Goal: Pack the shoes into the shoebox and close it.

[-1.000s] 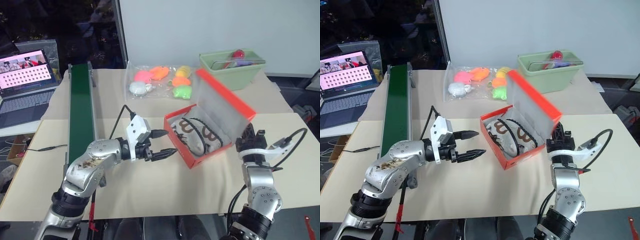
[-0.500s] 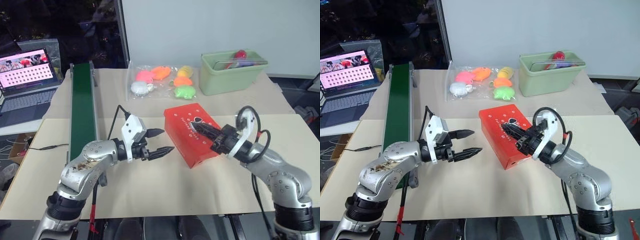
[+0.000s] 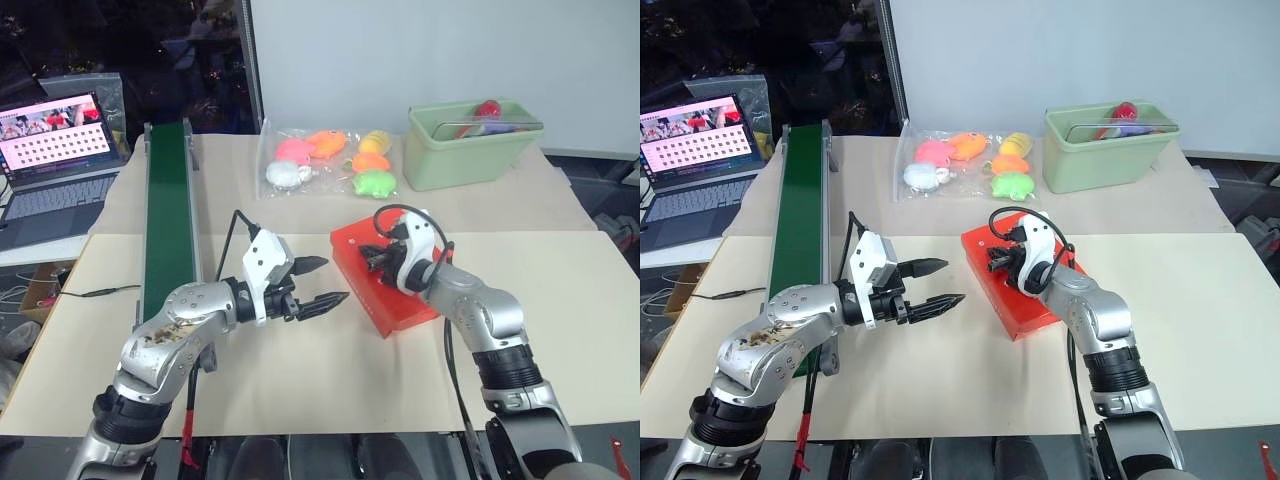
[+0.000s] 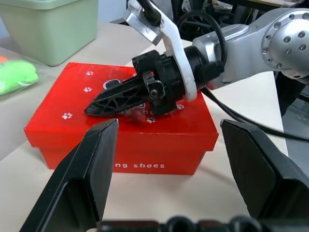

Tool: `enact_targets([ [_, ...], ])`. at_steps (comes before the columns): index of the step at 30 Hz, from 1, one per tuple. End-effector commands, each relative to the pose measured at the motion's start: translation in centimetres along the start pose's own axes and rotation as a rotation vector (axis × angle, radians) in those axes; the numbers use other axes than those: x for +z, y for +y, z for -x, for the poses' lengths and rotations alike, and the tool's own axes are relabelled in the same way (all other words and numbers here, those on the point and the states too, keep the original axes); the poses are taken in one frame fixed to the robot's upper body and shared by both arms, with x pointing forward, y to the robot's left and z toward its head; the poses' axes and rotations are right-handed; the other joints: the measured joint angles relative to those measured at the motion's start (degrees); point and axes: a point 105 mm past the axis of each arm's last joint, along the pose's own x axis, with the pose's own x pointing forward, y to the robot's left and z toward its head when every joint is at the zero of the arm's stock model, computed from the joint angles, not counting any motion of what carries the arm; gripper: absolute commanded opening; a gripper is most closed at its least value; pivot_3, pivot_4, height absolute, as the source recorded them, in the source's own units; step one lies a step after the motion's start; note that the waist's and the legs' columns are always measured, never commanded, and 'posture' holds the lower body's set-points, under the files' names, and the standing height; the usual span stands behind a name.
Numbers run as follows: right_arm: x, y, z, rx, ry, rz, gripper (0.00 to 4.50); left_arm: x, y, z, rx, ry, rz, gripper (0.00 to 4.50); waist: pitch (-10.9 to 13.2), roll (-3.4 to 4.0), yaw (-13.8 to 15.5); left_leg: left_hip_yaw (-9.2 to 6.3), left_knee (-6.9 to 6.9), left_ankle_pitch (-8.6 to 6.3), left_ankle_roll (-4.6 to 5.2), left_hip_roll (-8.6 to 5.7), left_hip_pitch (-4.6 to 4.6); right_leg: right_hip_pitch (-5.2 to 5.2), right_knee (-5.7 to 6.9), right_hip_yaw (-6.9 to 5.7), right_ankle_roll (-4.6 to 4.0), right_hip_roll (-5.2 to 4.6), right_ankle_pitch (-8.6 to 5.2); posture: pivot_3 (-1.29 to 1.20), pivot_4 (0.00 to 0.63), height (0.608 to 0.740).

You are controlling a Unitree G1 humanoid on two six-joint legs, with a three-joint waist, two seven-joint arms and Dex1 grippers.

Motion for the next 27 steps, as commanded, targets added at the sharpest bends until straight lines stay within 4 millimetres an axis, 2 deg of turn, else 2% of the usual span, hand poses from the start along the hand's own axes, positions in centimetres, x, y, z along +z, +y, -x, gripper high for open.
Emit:
enact_targets([
  [1,0.3,0.3,-0.2,0.014,-0.006,0.024,0.04,1.1,-0.5,0.2,-0.003,-0.034,-0.029,3.61,0.0,0.0,-0.1,0.0,0.0,0.0,0.0,0.0,0.03,0.02,0.02,0.0,0.0,0.0,0.0,0.0,0.15,0.729],
  [6,-0.2,0.8,-0.4,0.018,0.012,0.038,0.04,1.1,-0.3,0.2,0.004,-0.034,-0.029,3.61,0.0,0.0,-0.37,0.0,0.0,0.0,0.0,0.0,0.09,0.06,0.04,0.0,0.0,0.01,0.0,0.0,0.15,0.729],
  [9,0.5,0.5,-0.1,0.002,-0.015,0.039,0.04,0.9,-0.2,0.3,0.014,-0.031,-0.027,3.61,0.0,0.0,-0.44,0.0,0.0,0.0,0.0,0.01,0.09,0.06,0.04,0.0,0.0,0.01,0.0,0.0,0.15,0.729],
  [12,3.3,0.5,0.8,0.015,-0.124,0.0,0.04,0.6,0.5,0.7,0.053,-0.024,-0.021,3.61,0.0,0.0,-0.43,0.0,0.0,0.0,0.0,0.0,0.09,0.05,0.05,0.01,0.0,0.01,0.0,0.0,0.15,0.729],
  [13,5.0,0.4,1.7,0.025,-0.196,-0.025,0.04,0.4,1.0,1.0,0.084,-0.019,-0.019,3.61,0.0,0.0,-0.42,0.0,0.0,0.0,0.0,0.01,0.08,0.04,0.06,0.01,0.0,0.01,0.0,0.0,0.15,0.729],
  [15,7.3,0.2,3.1,0.033,-0.29,-0.056,0.04,0.2,1.6,1.5,0.128,-0.014,-0.014,3.61,0.01,0.0,-0.39,0.0,0.0,0.0,0.0,0.0,0.02,-0.03,0.06,0.01,0.0,0.01,0.0,0.0,0.15,0.729],
  [18,11.2,-1.1,6.9,0.055,-0.461,-0.141,0.04,0.4,3.8,2.4,0.309,-0.046,0.001,3.61,0.01,0.01,-0.25,-0.02,-0.01,0.0,0.0,0.01,-0.01,-0.03,0.05,0.0,0.0,0.0,0.0,0.0,0.15,0.729],
  [20,12.2,-2.1,8.9,0.054,-0.513,-0.176,0.04,0.8,5.7,3.1,0.466,-0.085,0.0,3.61,0.01,-0.01,0.25,-0.05,0.0,0.0,0.0,-0.01,-0.01,0.01,0.03,-0.04,0.0,-0.03,0.0,0.0,0.15,0.729],
  [21,12.3,-2.7,9.6,0.035,-0.523,-0.171,0.04,1.1,6.3,3.5,0.526,-0.108,0.005,3.61,0.01,-0.02,0.39,-0.06,0.01,0.0,0.0,0.0,-0.01,0.03,0.01,-0.06,0.01,-0.03,0.0,0.0,0.15,0.729],
  [22,11.4,-4.1,9.8,-0.059,-0.48,-0.115,0.04,1.4,7.0,3.9,0.603,-0.135,0.0,3.61,0.01,-0.02,0.48,-0.07,0.01,0.0,0.0,0.0,0.0,0.06,0.01,-0.06,0.01,-0.03,0.01,0.0,0.15,0.729],
  [23,9.7,-5.4,9.8,-0.193,-0.377,0.07,0.04,1.7,8.0,4.4,0.707,-0.154,-0.001,3.61,-0.01,-0.05,0.63,-0.07,0.01,0.0,0.0,-0.01,0.01,0.07,0.0,-0.06,0.01,-0.03,0.0,0.0,0.15,0.729],
  [25,6.7,-5.8,9.4,-0.264,-0.22,0.321,0.04,1.7,9.0,5.2,0.843,-0.165,-0.005,3.61,-0.06,-0.12,1.16,-0.07,0.0,0.0,0.0,-0.04,0.01,0.09,-0.05,-0.08,0.01,-0.04,0.0,0.0,0.15,0.729],
  [27,6.2,-5.1,9.2,-0.234,-0.252,0.289,0.04,1.2,9.1,5.4,0.885,-0.152,0.023,3.61,-0.07,-0.14,0.66,-0.05,-0.01,0.0,0.0,-0.03,0.0,0.07,-0.1,-0.06,0.01,-0.02,0.0,0.0,0.15,0.729],
])
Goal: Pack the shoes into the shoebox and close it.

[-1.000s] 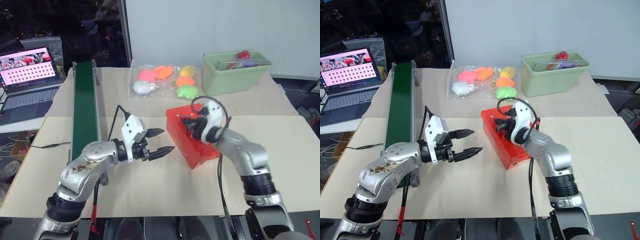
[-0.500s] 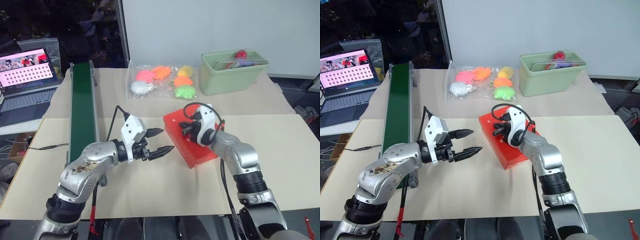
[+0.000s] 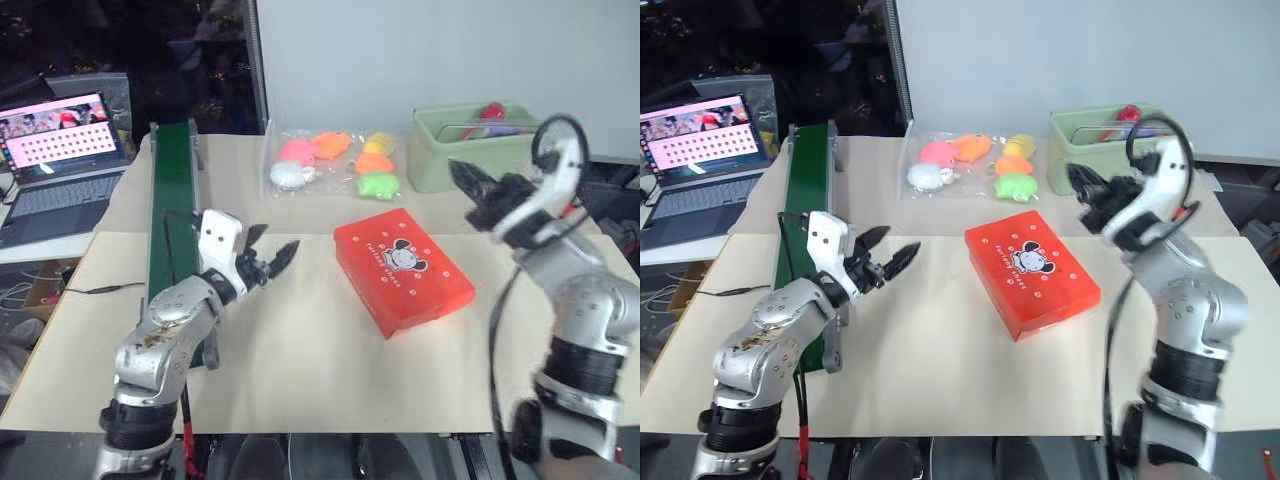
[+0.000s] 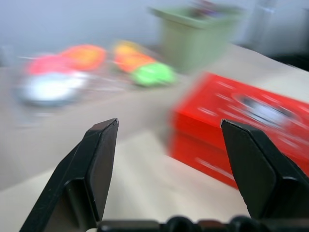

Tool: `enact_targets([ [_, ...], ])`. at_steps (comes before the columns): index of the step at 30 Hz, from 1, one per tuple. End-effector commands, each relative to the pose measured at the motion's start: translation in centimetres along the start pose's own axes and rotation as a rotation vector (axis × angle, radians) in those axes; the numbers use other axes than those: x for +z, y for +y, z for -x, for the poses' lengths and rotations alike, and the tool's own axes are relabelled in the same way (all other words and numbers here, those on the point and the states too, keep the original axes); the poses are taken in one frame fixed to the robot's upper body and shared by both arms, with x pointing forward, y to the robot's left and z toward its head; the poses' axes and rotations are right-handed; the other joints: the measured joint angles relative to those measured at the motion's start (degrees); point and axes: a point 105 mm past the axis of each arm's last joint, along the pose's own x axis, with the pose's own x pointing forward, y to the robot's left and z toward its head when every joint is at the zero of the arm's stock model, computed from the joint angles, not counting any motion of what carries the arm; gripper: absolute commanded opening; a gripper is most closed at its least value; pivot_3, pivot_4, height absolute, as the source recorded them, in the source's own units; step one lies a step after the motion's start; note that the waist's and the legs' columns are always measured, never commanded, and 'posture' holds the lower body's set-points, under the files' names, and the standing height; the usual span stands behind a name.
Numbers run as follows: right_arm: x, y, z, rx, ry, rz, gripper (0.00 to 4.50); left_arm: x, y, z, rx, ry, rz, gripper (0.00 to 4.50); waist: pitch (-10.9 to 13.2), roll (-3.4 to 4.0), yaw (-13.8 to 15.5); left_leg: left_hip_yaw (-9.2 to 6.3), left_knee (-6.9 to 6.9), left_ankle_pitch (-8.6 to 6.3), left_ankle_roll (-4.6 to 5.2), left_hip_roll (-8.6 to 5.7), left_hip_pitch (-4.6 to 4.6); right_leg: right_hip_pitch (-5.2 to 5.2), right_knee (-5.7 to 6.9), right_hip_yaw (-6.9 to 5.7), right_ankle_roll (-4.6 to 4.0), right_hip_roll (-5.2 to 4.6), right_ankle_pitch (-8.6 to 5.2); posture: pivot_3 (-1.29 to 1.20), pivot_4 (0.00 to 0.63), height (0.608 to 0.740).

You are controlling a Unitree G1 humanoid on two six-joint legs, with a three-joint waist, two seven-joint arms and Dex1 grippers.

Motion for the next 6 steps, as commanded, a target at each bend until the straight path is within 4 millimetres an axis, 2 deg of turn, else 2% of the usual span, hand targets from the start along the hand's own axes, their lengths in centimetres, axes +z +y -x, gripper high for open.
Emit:
enact_targets([
  [1,0.8,2.0,-0.2,0.044,-0.095,0.033,0.04,0.8,0.8,0.1,0.104,-0.032,-0.012,3.61,0.0,0.02,-0.93,0.06,0.0,0.0,0.0,0.0,0.01,-0.07,0.05,0.12,-0.01,0.01,0.01,0.0,0.15,0.729],
  [6,-0.4,3.1,-0.3,0.045,-0.089,0.024,0.04,0.3,1.1,0.3,0.155,-0.015,0.019,3.61,0.0,0.04,-1.51,0.05,0.04,0.0,0.0,-0.02,0.11,-0.01,0.22,0.18,-0.01,0.02,0.02,0.0,0.15,0.729],
])
